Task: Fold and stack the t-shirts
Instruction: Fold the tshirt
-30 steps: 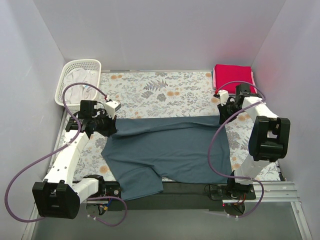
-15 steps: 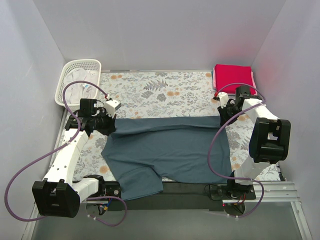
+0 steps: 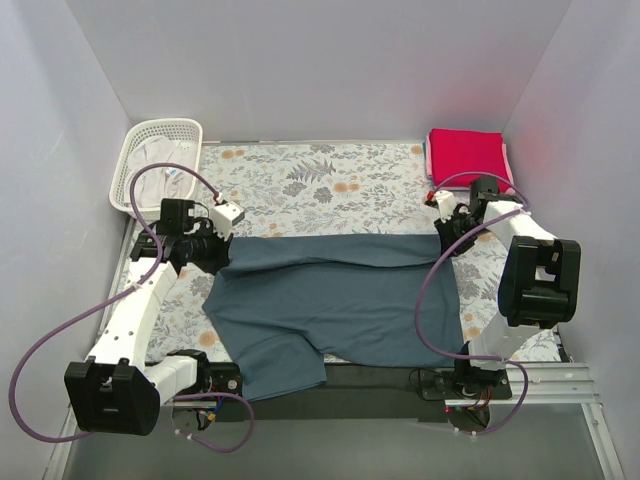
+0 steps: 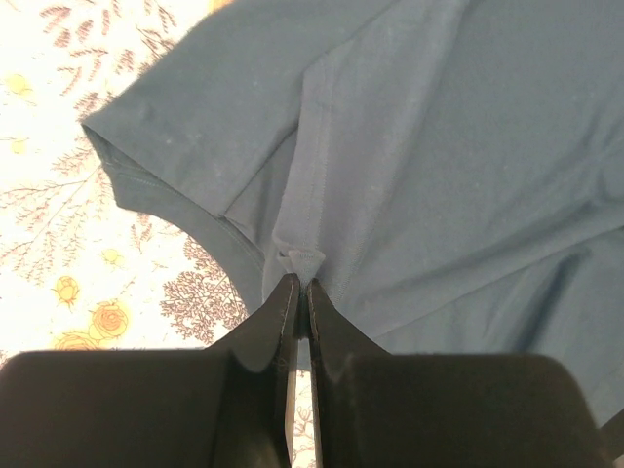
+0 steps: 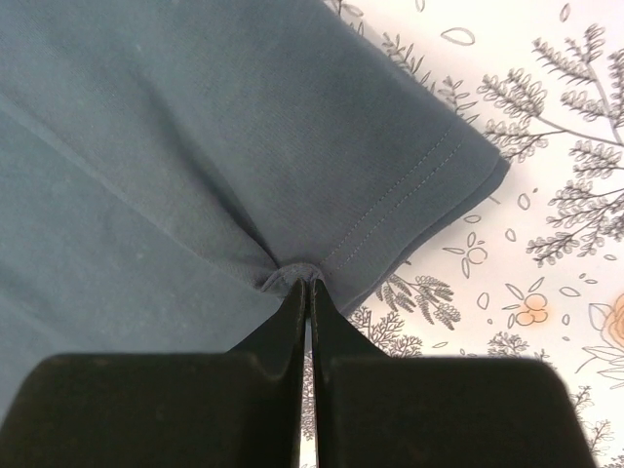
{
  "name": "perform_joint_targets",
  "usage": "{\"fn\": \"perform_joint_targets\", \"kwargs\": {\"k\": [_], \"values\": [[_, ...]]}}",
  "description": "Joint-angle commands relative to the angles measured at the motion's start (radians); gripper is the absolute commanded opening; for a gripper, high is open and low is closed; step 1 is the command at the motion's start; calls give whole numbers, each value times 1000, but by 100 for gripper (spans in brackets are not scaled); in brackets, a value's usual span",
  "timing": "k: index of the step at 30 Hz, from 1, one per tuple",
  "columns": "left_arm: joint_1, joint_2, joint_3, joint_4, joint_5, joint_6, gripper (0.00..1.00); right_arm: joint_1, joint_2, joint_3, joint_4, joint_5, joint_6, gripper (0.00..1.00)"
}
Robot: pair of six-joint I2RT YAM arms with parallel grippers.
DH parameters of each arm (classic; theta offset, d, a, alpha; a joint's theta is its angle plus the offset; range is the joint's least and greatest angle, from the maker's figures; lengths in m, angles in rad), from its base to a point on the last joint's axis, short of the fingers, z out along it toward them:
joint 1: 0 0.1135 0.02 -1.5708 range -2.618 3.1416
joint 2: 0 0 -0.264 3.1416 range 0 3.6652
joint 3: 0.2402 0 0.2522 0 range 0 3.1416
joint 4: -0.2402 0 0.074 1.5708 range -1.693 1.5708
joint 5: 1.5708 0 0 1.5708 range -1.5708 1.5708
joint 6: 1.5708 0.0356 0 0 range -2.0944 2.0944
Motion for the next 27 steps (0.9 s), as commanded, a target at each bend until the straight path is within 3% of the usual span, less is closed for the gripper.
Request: {"fn": "perform_joint_targets", "kwargs": {"k": [1, 8, 9, 10, 11, 12, 13, 14, 17, 20, 27], "values": [[3, -17, -35, -77, 22, 110, 0, -9, -28, -17, -8, 9, -27, 1], [3, -52, -127, -146, 58, 284, 0, -9, -37, -57, -8, 31, -54, 1], [3, -53, -129, -146, 58, 290, 2, -9, -36, -55, -10, 37, -54, 7], [3, -53, -126, -146, 61, 290, 22, -10, -36, -51, -10, 50, -50, 17], [3, -55, -114, -155, 71, 292, 30, -13, -39, -46, -10, 52, -47, 28], [3, -56, -108, -159, 81, 295, 32, -18, -45, -25, -10, 51, -45, 53], [3, -58, -98, -162, 94, 298, 33, -25, -47, -12, -11, 49, -40, 64], [3, -58, -76, -168, 105, 296, 33, -29, -48, 7, -13, 48, -33, 68], [3, -44, -40, -171, 165, 299, 36, -32, -47, 80, -25, 37, -10, 68], [3, 23, -20, -84, 165, 209, 37, -30, -42, 133, -40, -9, 16, 63], [-62, 346, 90, 99, 185, -109, 43, -1, 67, 202, -86, -54, 91, 36]]}}
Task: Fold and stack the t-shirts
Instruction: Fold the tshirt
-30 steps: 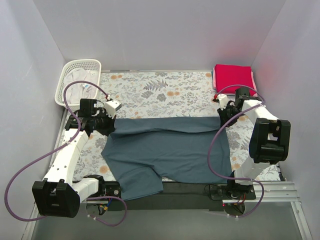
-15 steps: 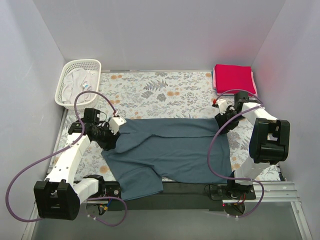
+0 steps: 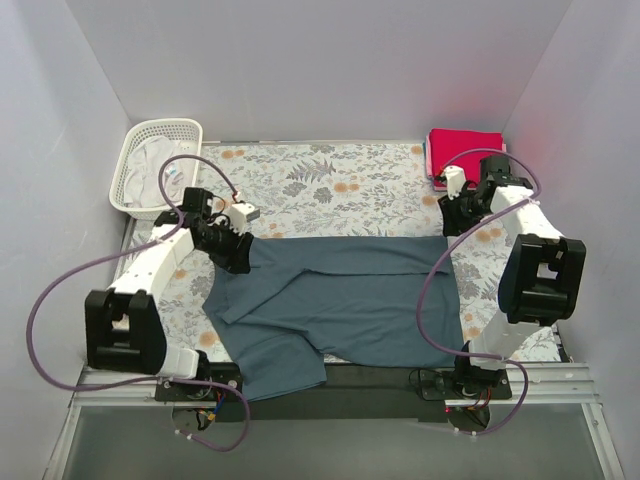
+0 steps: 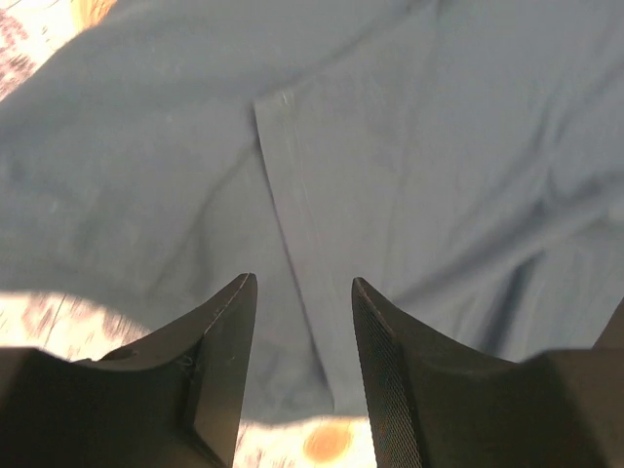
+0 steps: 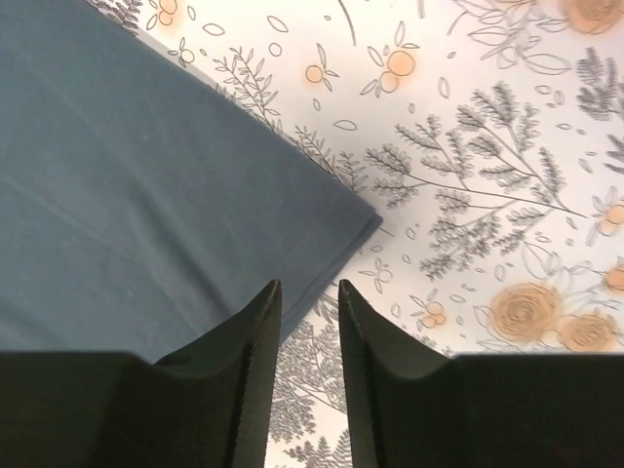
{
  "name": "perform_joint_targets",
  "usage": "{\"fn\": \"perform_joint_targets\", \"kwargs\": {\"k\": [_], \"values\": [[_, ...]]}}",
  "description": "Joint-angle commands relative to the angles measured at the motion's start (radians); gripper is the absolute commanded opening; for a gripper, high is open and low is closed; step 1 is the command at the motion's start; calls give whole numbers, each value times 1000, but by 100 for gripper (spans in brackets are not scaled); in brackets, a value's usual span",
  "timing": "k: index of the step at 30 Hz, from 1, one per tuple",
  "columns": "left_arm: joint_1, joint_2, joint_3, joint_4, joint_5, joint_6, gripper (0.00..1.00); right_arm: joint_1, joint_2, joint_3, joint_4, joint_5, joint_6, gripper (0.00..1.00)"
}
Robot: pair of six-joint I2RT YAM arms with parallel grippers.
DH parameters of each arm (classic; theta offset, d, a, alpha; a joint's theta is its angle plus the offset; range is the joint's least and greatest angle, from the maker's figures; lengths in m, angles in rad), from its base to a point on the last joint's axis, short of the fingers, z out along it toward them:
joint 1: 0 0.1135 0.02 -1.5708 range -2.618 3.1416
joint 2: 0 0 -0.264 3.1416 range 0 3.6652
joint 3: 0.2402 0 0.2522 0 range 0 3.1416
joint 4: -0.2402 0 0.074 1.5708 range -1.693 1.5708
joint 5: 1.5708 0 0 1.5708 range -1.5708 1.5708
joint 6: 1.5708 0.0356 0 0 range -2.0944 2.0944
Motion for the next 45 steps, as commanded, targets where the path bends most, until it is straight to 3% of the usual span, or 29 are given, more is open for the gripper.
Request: {"fn": "perform_joint_targets", "kwargs": {"k": [1, 11, 26, 30, 31, 35, 45], "values": [[-49, 95, 59, 139, 24, -187, 43, 18, 64, 38, -57, -41, 51, 35], [-94, 308, 105, 234, -43, -273, 43, 24, 146, 21, -60, -39, 74, 33], [-137, 357, 107, 279, -21, -299, 38, 24, 140, 19, -63, -29, 68, 31], [-151, 330, 108, 260, 4, -294, 25, 24, 142, 24, -63, -27, 66, 30], [-154, 322, 108, 253, 12, -294, 15, 23, 143, 24, -65, -27, 66, 30], [-161, 256, 108, 217, 45, -283, 0, 23, 143, 24, -63, -24, 66, 30], [-276, 139, 32, -28, 176, -139, 3, 23, 159, 53, -63, -16, 73, 29]]}}
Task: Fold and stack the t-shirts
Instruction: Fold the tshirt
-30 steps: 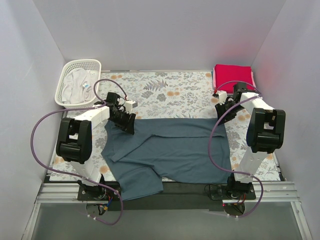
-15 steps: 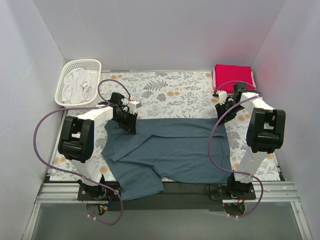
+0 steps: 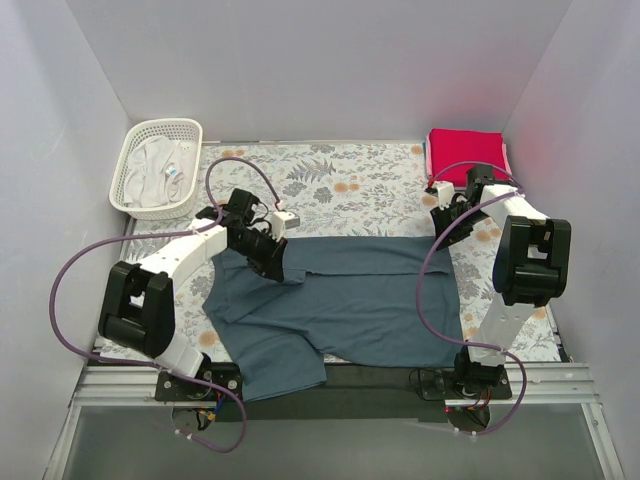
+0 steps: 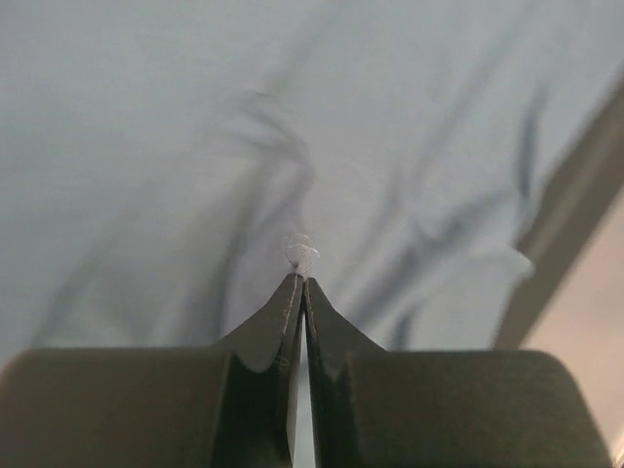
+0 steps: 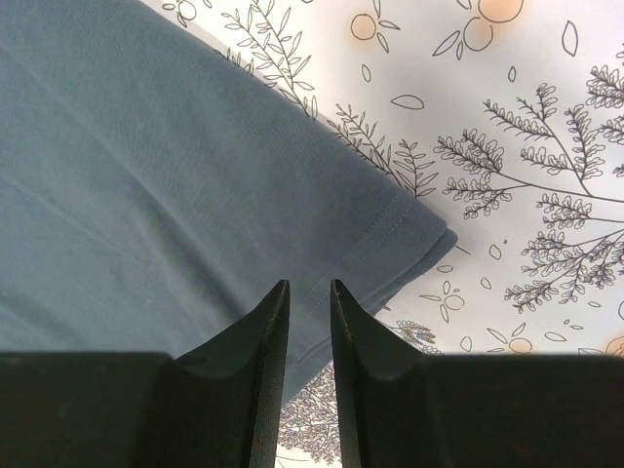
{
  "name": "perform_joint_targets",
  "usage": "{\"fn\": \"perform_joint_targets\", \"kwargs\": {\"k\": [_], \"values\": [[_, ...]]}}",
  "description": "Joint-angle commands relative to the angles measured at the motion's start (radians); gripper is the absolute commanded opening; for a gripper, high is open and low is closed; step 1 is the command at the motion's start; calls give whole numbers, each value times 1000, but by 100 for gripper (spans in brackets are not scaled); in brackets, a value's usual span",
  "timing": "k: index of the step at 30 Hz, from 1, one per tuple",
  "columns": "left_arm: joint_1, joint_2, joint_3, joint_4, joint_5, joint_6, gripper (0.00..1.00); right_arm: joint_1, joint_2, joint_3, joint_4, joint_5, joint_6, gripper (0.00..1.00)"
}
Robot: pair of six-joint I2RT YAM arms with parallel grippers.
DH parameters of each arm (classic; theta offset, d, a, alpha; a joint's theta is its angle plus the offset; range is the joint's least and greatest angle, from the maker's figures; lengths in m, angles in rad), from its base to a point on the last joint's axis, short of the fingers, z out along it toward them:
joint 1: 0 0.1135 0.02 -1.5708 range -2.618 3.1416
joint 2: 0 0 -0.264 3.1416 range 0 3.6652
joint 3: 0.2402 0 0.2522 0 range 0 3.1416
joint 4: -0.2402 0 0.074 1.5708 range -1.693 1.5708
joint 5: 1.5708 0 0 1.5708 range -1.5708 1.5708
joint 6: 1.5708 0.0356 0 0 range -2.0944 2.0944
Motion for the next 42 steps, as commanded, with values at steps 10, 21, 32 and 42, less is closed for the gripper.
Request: {"fn": "perform_joint_targets", "kwargs": {"k": [10, 21, 32, 42], "values": [[-111, -64, -16, -270, 213, 136, 32, 3, 20, 63, -26, -4, 16, 29], [-57, -98, -18, -66, -112, 3, 36, 12, -3, 45, -35, -17, 22, 29], [-238, -32, -53, 53, -373, -169, 36, 12, -3, 34, -35, -4, 25, 29], [-372, 31, -121, 84, -528, -214, 31, 12, 1, 32, -33, 1, 25, 28]]}}
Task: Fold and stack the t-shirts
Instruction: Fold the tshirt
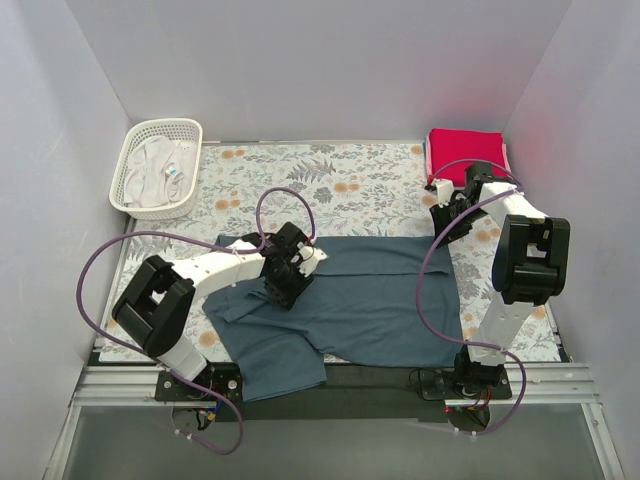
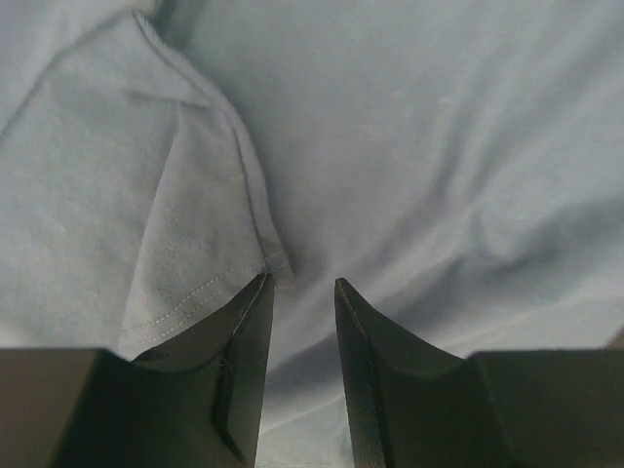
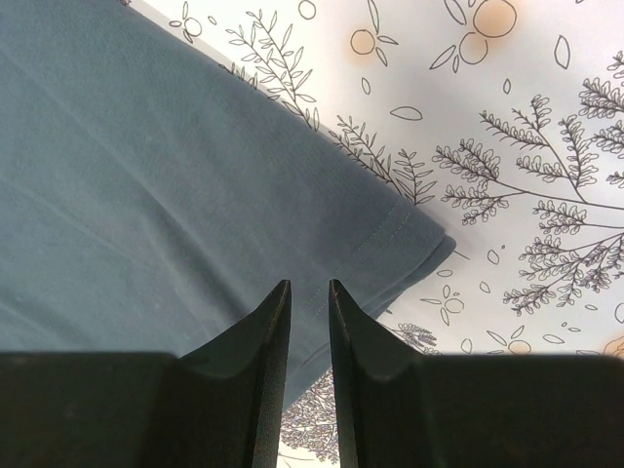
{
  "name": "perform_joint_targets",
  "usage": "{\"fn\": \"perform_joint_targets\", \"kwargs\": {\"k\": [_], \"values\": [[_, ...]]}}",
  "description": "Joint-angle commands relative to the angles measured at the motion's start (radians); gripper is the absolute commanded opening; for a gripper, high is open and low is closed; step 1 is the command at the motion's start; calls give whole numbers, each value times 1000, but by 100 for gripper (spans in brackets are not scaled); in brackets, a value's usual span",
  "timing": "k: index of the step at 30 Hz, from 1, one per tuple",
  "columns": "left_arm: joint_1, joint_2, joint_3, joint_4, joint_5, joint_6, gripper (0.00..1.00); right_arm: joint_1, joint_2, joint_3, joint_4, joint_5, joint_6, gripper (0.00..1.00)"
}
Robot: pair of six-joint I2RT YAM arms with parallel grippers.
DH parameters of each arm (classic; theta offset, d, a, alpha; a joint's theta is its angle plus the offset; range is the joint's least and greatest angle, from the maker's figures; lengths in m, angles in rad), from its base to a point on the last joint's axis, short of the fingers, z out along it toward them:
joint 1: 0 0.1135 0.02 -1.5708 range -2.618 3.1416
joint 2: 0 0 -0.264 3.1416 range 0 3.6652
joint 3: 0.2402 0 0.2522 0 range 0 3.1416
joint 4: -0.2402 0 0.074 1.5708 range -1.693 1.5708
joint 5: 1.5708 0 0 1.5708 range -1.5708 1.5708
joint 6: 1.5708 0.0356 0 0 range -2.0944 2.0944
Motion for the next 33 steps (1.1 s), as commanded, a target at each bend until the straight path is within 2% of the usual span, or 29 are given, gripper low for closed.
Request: {"fn": "perform_joint_targets", "kwargs": {"k": [1, 5, 12, 15, 17, 20, 27, 33], "values": [[-17, 10, -17, 27, -101, -25, 31, 4, -11, 3, -17, 1, 4, 28], [-30, 24, -25, 48, -136, -34, 32, 4, -11, -2, -17, -1, 5, 28], [-34, 41, -9, 60, -161, -28, 27, 4, -11, -14, -15, -2, 1, 27], [-36, 49, -9, 65, -158, -29, 19, 4, -12, -15, -15, -4, -1, 26], [-36, 47, -9, 65, -153, -35, 9, 4, -12, -17, -15, -4, -1, 26], [-39, 26, 21, 31, -143, -40, 0, 4, -15, -20, -15, -4, -2, 25], [-60, -35, 98, -94, -51, -29, 0, 4, -8, -14, -17, -4, -6, 23], [-89, -17, 101, -150, 109, -46, 0, 4, 0, -2, -18, -4, -1, 23]]}}
